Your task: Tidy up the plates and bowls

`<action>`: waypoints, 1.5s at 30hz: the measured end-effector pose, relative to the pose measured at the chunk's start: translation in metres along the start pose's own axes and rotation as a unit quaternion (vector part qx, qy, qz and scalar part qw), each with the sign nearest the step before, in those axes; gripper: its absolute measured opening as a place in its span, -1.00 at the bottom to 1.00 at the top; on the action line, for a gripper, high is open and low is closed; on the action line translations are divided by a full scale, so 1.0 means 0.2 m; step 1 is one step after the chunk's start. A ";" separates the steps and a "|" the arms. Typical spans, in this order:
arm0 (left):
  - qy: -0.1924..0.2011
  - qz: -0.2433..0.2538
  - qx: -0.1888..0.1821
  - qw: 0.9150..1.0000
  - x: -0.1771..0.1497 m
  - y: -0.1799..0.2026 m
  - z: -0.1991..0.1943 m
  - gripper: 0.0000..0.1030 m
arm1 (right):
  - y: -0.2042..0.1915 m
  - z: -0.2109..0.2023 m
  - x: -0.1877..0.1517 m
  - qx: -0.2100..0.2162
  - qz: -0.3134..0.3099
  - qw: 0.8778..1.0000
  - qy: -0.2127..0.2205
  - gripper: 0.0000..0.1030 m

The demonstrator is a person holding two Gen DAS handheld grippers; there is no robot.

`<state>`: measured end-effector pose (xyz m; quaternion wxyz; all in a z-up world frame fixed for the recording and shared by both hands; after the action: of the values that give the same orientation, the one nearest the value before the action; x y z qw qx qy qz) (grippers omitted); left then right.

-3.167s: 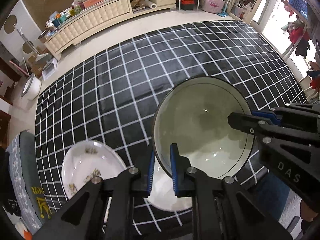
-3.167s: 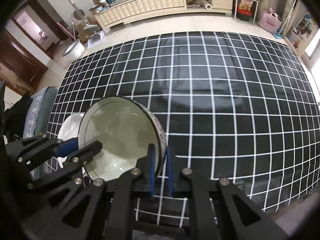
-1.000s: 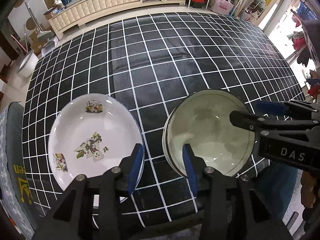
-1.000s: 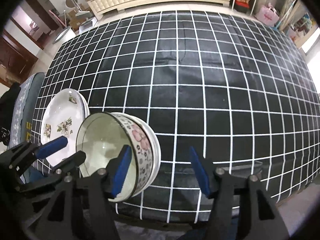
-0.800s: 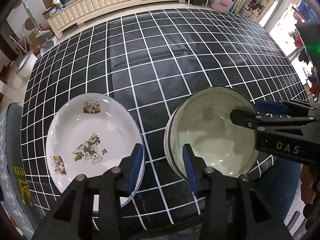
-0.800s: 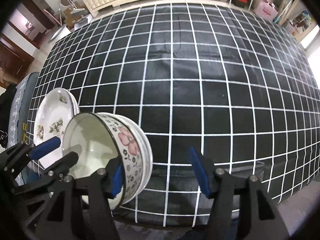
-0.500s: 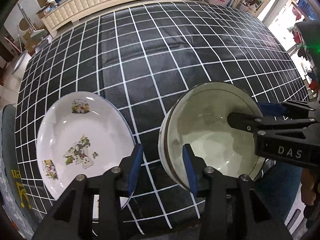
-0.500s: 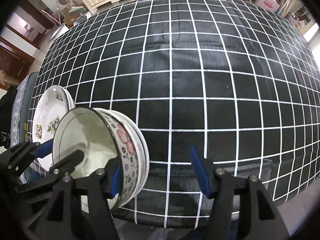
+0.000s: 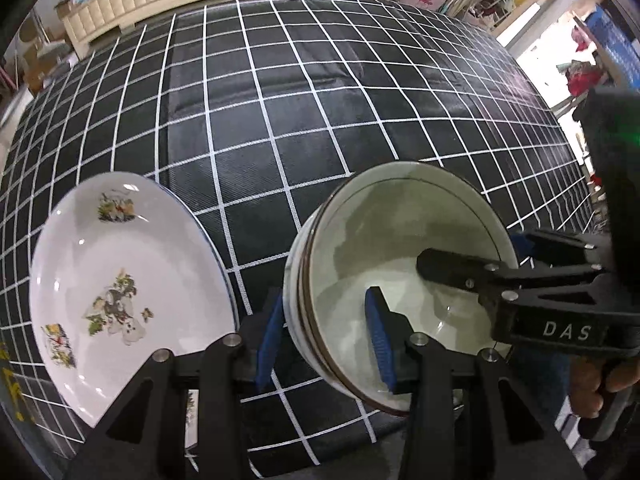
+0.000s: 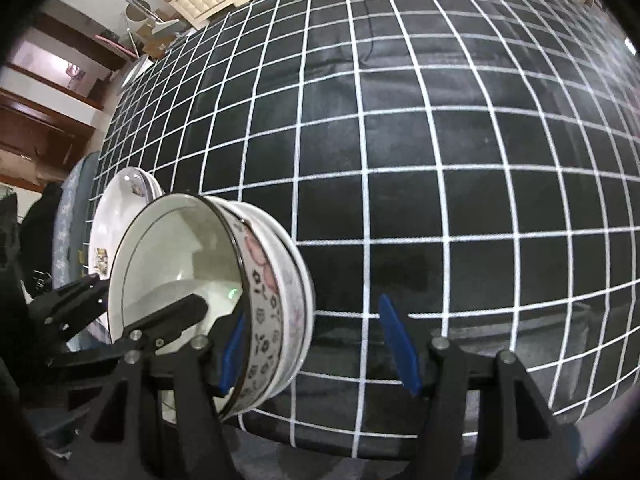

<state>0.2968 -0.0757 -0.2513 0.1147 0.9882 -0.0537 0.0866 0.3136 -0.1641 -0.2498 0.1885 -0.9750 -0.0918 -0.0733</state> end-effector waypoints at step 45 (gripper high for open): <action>-0.005 -0.029 -0.034 0.999 0.00 -0.07 -0.01 -0.25 | -0.08 -0.03 -0.05 0.043 0.088 0.995 -0.010 -0.20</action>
<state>0.2976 -0.0618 -0.2529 0.1506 0.9852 -0.0286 0.0763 0.2996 -0.1527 -0.2411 0.2355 -0.9709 -0.0102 -0.0427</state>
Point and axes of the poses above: each gripper's, at about its wrist camera, not at the fingertips, and z roughly the way its jaws point, y to its right, x to its top, the point moved 7 cm from there along z, roughly the way its jaws point, and after that the axes turned 8 degrees about -z, right-handed, at the moved point
